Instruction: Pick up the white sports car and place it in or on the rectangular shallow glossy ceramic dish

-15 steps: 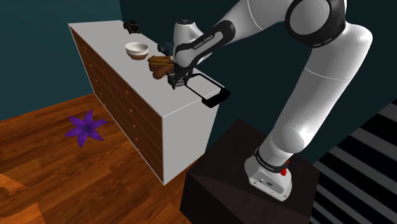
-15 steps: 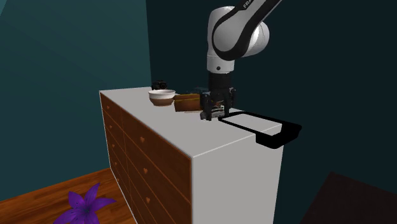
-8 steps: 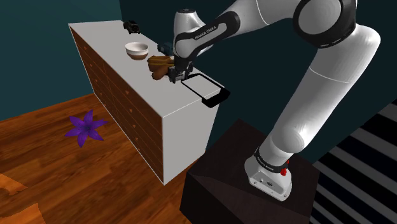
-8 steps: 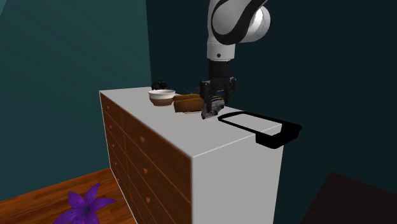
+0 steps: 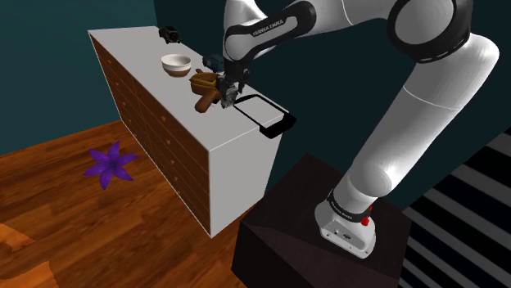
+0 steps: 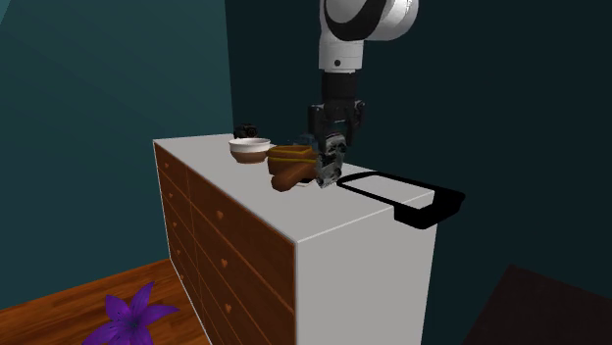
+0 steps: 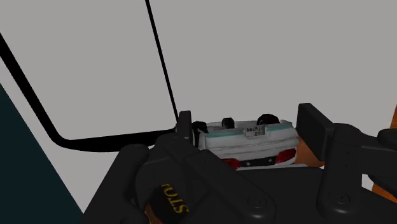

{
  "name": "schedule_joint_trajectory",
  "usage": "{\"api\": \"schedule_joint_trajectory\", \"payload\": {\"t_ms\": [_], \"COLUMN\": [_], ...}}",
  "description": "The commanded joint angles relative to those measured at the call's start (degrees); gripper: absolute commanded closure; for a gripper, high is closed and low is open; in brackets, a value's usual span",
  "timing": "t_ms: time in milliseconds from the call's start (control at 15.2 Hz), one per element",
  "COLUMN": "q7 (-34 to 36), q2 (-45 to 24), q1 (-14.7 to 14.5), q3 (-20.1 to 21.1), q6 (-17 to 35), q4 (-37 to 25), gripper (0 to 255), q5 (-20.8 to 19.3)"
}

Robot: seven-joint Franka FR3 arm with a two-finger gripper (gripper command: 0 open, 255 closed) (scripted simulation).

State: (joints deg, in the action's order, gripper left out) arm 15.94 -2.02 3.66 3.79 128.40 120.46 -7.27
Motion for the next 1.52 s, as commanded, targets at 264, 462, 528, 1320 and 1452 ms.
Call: {"api": "schedule_joint_trajectory", "payload": {"t_ms": [264,462,528,1320,1452], "q7": [-5.8,-9.5,-10.7,-17.3,-17.2], "q2": [7.3,11.0,12.2,14.9,13.8], "q1": [2.7,4.3,4.9,8.1,8.1], "q3": [-2.8,-4.8,-5.6,-10.4,-10.4], "q6": [2.1,3.2,3.5,10.8,12.5], "q4": [8.8,13.4,14.8,24.1,24.8], "gripper": [255,255,255,255,255], "q5": [0.9,1.0,1.0,-0.1,-0.2]}}
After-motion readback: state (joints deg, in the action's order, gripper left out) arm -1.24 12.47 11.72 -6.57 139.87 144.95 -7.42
